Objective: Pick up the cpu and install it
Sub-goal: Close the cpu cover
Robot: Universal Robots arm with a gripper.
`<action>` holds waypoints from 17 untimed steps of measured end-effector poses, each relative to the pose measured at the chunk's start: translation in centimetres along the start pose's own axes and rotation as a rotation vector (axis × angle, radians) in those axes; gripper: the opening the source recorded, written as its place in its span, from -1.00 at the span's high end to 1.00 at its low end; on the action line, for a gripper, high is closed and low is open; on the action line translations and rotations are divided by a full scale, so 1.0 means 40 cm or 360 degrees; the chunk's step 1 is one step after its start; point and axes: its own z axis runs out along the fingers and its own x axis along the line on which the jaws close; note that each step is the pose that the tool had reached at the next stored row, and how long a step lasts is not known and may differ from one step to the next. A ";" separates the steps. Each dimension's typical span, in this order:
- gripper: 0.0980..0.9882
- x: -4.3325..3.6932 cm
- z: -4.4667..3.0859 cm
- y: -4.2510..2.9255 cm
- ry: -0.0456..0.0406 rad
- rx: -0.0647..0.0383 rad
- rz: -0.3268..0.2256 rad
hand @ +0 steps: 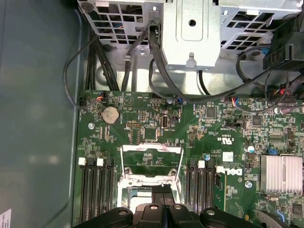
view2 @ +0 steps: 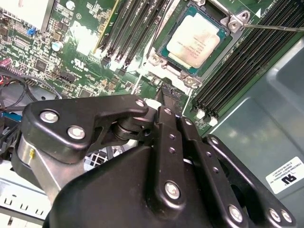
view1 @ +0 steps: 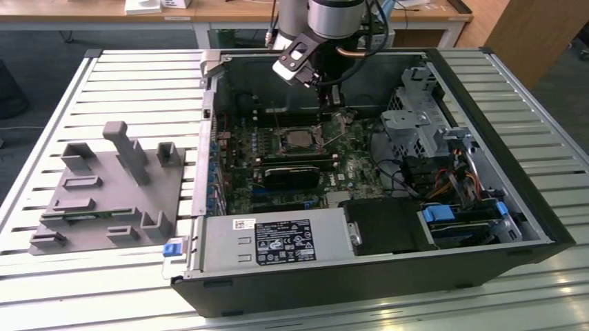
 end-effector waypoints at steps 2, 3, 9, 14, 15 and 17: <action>0.98 0.000 0.000 0.001 0.0000 0.0000 0.0000; 0.98 0.000 0.000 0.001 0.0000 0.0000 0.0000; 0.98 0.000 0.000 0.004 0.0000 0.0000 0.0000; 0.98 0.000 0.000 0.007 0.0000 0.0000 0.0000; 0.98 0.000 0.000 0.007 0.0000 0.0000 0.0000; 0.98 0.000 0.000 0.008 0.0000 0.0000 0.0000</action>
